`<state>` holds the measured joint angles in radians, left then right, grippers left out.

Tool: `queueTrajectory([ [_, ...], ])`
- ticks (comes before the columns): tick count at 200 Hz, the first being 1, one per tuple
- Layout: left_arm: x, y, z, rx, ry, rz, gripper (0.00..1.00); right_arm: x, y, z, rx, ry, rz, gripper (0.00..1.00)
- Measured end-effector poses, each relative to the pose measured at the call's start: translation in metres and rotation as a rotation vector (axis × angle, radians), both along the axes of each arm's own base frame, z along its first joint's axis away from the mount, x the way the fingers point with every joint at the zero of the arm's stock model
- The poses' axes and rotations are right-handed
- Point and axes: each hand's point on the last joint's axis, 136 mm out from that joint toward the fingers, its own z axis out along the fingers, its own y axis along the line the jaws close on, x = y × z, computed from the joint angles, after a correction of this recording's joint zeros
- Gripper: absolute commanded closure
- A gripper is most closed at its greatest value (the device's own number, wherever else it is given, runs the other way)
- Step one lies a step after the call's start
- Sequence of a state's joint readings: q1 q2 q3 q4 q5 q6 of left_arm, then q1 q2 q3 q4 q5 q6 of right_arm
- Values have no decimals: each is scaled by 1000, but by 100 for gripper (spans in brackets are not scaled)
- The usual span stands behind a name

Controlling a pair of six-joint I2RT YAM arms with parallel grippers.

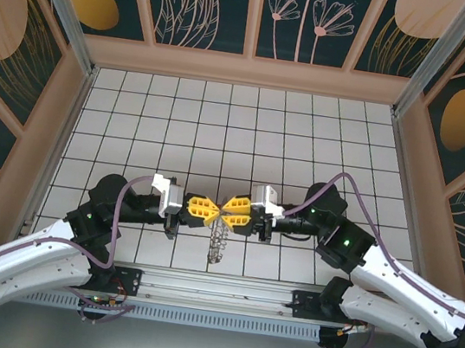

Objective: Put the keys on the keyring

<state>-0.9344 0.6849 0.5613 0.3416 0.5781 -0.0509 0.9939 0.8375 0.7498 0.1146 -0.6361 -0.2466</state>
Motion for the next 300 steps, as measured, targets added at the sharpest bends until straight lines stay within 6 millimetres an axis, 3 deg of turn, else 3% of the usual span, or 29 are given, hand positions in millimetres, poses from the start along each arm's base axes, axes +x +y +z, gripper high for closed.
queueTrajectory([
  [21, 0, 0, -1, 1, 1, 0, 100, 0, 2, -1, 0, 10, 9, 100],
  [65, 4, 0, -5, 18, 7, 22, 100, 4, 2, -5, -19, 15, -8, 100],
  [87, 12, 0, -15, 62, 17, 67, 93, 11, 4, -13, -75, 17, -37, 100],
  [136, 25, -2, -26, 133, 18, 125, 97, 23, 4, -22, -172, 3, -84, 100],
  [207, 33, 0, -32, 167, 9, 174, 80, 25, 6, -28, -215, -27, -80, 100],
  [246, 34, 0, -33, 169, 11, 181, 82, 25, 5, -29, -219, -37, -79, 100],
  [269, 33, 0, -33, 172, 14, 176, 91, 25, 5, -29, -219, -38, -80, 100],
  [300, 32, 0, -35, 179, 14, 171, 85, 26, 5, -29, -219, -37, -81, 100],
])
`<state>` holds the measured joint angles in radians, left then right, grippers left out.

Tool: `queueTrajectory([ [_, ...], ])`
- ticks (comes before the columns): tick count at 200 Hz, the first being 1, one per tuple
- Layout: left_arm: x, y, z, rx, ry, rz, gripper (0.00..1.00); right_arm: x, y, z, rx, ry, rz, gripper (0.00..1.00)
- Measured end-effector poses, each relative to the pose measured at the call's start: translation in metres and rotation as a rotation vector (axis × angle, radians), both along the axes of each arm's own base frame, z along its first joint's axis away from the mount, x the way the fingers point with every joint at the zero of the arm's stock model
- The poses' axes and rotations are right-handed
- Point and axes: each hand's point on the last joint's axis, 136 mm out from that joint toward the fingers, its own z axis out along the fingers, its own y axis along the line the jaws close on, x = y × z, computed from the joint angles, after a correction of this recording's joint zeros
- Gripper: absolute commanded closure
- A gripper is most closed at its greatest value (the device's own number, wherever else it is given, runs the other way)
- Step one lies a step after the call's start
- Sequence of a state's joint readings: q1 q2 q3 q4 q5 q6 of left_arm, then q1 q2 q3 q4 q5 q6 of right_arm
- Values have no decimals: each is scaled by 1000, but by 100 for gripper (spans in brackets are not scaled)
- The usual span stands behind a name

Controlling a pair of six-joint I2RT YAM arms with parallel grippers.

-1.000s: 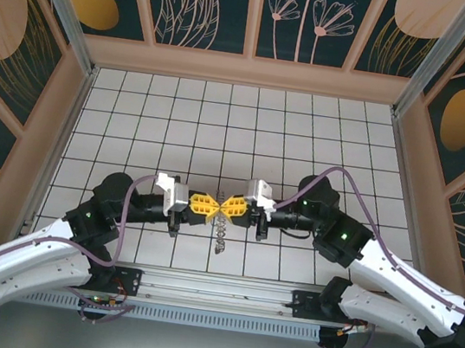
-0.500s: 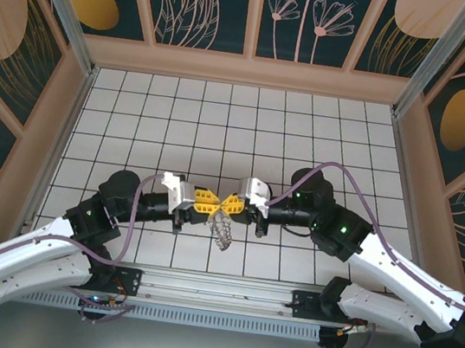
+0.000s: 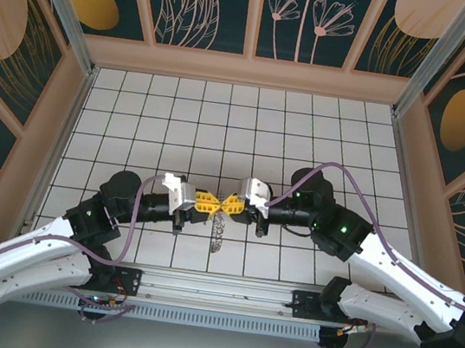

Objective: Put the keys on the keyring

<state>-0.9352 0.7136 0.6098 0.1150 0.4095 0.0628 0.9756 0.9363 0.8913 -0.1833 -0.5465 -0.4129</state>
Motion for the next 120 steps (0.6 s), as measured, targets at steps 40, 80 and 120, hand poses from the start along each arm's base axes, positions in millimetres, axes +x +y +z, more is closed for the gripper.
queueTrajectory([
  [40, 1, 1, 0, -1, 3, 7, 87, 0, 0, 0, 1, 0, 1, 100],
  [80, -1, 1, -1, 5, 7, -1, 100, 0, -1, 1, 2, -1, -2, 100],
  [120, -2, 2, 1, -1, 3, -1, 100, 0, 0, 2, 9, -5, -1, 100],
])
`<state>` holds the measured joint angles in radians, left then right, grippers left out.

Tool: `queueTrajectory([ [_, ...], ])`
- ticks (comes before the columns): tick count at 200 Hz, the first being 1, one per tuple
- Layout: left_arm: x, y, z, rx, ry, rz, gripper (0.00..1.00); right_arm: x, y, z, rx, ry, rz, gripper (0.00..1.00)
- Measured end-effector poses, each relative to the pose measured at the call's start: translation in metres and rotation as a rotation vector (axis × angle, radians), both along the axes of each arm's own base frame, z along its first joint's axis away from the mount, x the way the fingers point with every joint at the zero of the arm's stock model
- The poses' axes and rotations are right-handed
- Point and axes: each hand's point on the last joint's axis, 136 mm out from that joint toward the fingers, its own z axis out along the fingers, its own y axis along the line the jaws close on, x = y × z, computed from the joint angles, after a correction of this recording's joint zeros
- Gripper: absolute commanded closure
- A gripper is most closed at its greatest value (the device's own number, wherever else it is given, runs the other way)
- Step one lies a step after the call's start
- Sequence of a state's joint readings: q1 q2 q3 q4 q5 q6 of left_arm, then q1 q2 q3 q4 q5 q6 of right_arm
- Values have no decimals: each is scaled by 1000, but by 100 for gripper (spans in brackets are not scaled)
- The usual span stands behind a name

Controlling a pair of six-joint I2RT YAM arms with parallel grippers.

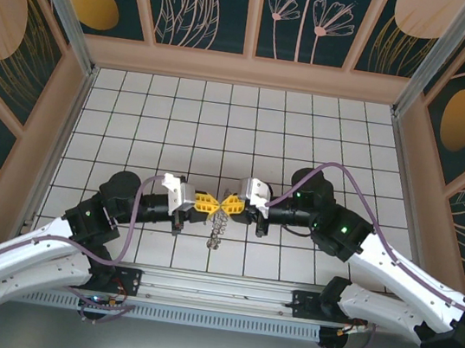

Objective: Put the keys on the keyring

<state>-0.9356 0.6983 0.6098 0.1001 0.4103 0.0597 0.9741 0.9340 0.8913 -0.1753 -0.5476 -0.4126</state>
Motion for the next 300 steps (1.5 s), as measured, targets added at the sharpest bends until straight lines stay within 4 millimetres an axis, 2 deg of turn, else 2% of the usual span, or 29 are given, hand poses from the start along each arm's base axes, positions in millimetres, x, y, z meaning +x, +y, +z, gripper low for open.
queueTrajectory([
  [30, 0, 2, 2, -7, -5, 3, 100, 0, 1, 3, 11, -7, 2, 100],
  [47, 0, 3, 4, -12, -9, 12, 100, 1, 1, 4, 17, -9, -1, 76],
  [62, 5, 6, 3, -11, 0, 46, 100, 1, 1, 8, 32, -16, -7, 63],
  [73, 8, 7, 2, -8, 6, 69, 100, 1, -1, 12, 49, -20, -12, 57],
  [102, 15, 10, -1, -2, 29, 114, 100, -3, -10, 13, 82, -15, -26, 54],
  [120, 20, 11, -5, 1, 47, 144, 100, 3, -19, 11, 99, 11, -68, 54],
  [135, 24, 13, -11, 9, 66, 168, 100, 20, -29, 8, 109, 41, -142, 54],
  [162, 28, 21, -22, 11, 102, 221, 100, 62, -44, -5, 102, 128, -304, 54],
  [177, 30, 29, -24, -6, 119, 263, 100, 84, -45, -21, 69, 187, -377, 54],
  [189, 33, 36, -24, -29, 133, 298, 100, 98, -41, -42, 19, 243, -419, 53],
  [217, 41, 50, -25, -78, 184, 387, 100, 123, -29, -114, -161, 389, -490, 51],
  [239, 49, 64, -28, -102, 221, 477, 100, 129, -27, -163, -283, 478, -520, 49],
  [266, 55, 85, -37, -135, 259, 579, 100, 129, -23, -193, -353, 531, -510, 48],
  [300, 59, 94, -64, -116, 307, 642, 100, 124, -6, -211, -361, 563, -423, 47],
])
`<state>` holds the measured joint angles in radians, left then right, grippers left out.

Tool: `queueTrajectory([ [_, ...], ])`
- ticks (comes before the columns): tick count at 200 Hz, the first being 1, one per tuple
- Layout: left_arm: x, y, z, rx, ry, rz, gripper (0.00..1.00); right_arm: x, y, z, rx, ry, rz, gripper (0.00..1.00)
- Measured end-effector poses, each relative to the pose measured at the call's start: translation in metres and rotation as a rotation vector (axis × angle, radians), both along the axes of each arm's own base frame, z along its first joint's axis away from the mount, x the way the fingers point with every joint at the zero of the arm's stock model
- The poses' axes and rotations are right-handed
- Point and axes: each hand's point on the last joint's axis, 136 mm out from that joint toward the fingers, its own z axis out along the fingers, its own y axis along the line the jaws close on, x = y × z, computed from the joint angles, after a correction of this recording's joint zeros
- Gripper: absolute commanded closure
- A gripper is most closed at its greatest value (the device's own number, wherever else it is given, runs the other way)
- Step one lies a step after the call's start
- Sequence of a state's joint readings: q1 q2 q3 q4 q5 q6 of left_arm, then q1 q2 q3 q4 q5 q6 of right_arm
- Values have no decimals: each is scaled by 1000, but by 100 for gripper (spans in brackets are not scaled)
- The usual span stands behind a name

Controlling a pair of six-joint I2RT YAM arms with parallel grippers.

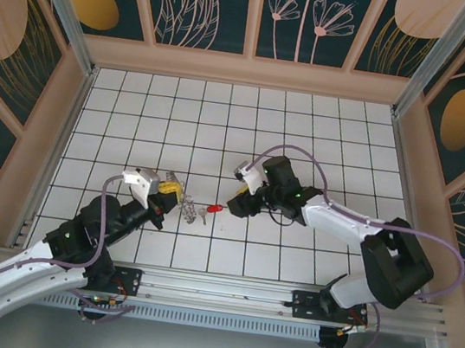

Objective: Put the keys on the keyring

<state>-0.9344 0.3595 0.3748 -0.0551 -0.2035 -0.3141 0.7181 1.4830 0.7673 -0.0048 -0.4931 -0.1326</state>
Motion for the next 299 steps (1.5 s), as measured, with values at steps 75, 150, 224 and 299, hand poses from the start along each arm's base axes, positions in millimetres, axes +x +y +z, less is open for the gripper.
queueTrajectory([
  [75, -2, 15, -2, -28, -11, 47, 100, 16, 51, -36, -45, 24, 129, 49],
  [150, -10, 26, 13, -87, -53, 44, 100, 17, 65, -57, -123, -22, 186, 53],
  [224, -16, 34, 25, -115, -73, 42, 100, 4, 77, -66, -168, -31, 242, 64],
  [299, -16, 33, 22, -104, -65, 40, 100, 3, 75, -68, -182, -36, 250, 68],
])
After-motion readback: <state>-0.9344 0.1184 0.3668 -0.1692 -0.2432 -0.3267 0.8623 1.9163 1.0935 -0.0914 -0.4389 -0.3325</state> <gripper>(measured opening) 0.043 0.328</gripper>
